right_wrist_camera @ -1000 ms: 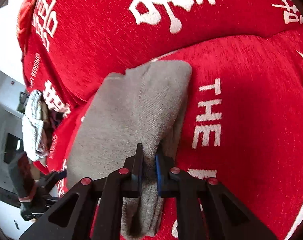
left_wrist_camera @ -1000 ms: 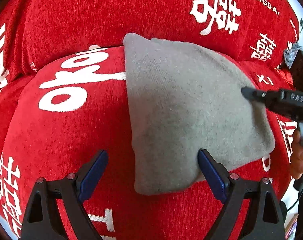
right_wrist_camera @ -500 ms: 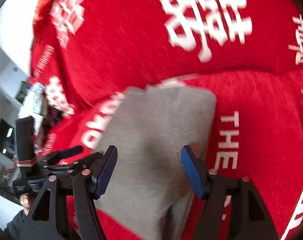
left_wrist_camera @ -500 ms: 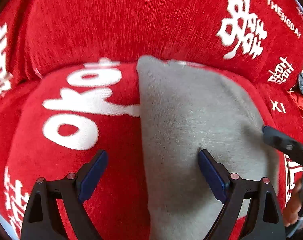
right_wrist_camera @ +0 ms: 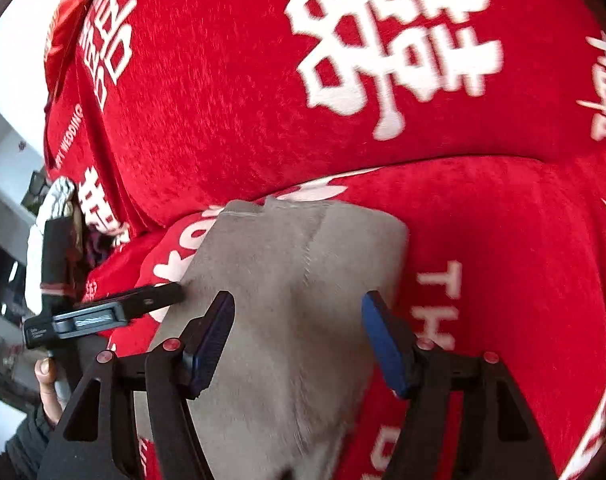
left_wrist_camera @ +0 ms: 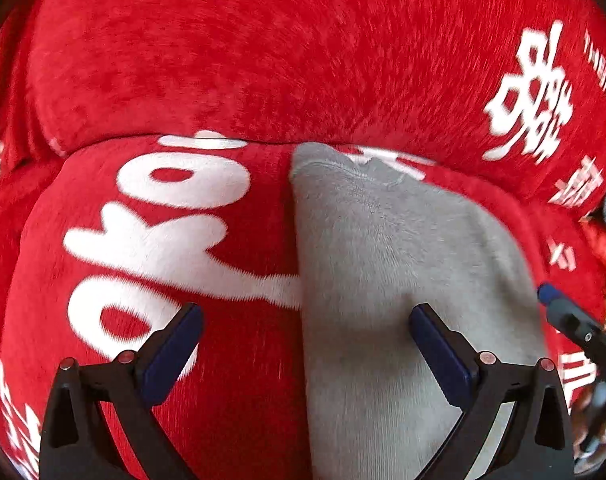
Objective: Fold small clothes
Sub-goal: 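Open the right gripper and press the folded sweater flat with both grippers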
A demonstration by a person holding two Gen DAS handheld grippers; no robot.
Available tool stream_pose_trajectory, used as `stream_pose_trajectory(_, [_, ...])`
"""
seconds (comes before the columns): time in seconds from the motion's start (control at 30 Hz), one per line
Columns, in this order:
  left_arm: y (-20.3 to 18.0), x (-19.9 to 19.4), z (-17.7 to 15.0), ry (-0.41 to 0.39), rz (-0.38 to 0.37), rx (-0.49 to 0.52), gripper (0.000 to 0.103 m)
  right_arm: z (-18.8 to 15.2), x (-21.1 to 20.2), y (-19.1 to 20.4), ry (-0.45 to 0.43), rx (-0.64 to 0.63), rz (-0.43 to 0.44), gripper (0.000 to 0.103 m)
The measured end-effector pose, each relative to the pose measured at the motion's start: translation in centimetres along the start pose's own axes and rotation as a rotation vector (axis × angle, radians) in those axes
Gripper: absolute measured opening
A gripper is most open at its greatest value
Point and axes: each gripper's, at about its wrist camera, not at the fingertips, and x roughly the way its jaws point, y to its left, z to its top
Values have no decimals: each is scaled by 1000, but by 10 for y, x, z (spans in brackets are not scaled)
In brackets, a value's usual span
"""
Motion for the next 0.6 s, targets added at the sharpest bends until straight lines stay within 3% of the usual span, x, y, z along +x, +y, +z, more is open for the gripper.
stream_pose_trajectory(0.13, [-13, 22, 9, 34, 54, 47, 103, 14, 45, -13, 99, 63, -9, 70])
stream_pose_trajectory(0.3, [-18, 16, 9, 7, 74, 84, 103, 25, 50, -22, 98, 114, -51, 70])
stream_pose_trajectory(0.4, [-20, -1, 2, -26, 66, 97, 103, 15, 21, 6, 40, -2, -107, 70])
stream_pose_trajectory(0.6, [-28, -43, -44, -107, 50, 169, 103, -34, -23, 67, -32, -189, -72, 70])
